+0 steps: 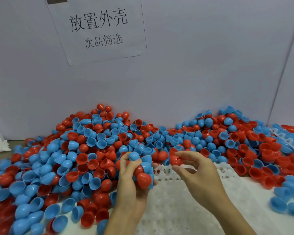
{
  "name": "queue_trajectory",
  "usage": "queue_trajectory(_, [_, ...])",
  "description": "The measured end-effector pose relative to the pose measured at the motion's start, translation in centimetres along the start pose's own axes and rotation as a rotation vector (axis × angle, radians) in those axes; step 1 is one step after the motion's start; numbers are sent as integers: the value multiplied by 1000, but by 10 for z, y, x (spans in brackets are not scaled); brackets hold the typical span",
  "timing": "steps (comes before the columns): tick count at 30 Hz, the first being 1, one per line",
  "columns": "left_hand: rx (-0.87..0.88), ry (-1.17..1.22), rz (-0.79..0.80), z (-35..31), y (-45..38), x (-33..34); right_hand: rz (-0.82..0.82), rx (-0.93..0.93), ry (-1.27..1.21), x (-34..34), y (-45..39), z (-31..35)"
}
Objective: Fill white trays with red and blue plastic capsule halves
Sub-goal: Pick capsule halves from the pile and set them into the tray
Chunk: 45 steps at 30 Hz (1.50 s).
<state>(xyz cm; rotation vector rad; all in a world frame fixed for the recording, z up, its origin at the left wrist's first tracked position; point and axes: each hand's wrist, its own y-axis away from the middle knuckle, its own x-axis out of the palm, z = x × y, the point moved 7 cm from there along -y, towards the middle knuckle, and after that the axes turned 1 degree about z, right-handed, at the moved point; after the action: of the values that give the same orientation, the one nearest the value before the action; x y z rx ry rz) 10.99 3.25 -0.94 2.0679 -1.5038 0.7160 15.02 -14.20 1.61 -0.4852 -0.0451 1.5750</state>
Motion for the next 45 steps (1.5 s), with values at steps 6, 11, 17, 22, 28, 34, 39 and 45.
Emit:
queue_trajectory(6, [-22, -104, 33, 14, -2, 9, 72, -242, 54, 18, 7, 21])
queue_trajectory(11, [-16, -163, 87, 15, 0, 14, 66, -433, 266, 21, 13, 34])
queue_trajectory(17, [33, -184, 78, 13, -2, 11, 31, -432, 274, 15, 12, 38])
queue_trajectory(22, [-4, -179, 45, 15, -3, 6, 58, -374, 154, 12, 12, 35])
queue_trajectory(28, [16, -239, 113, 9, -1, 15, 21, -455, 269, 11, 12, 41])
queue_trajectory(34, [-2, -272, 156, 10, 1, 15, -24, -485, 244, 6, 14, 47])
queue_trajectory(39, [-57, -77, 144, 6, 2, 10, -49, -331, 71, -3, 8, 37])
queue_trajectory(45, [-65, -65, 75, -1, -2, 4, -5, -239, 60, 1, 5, 24])
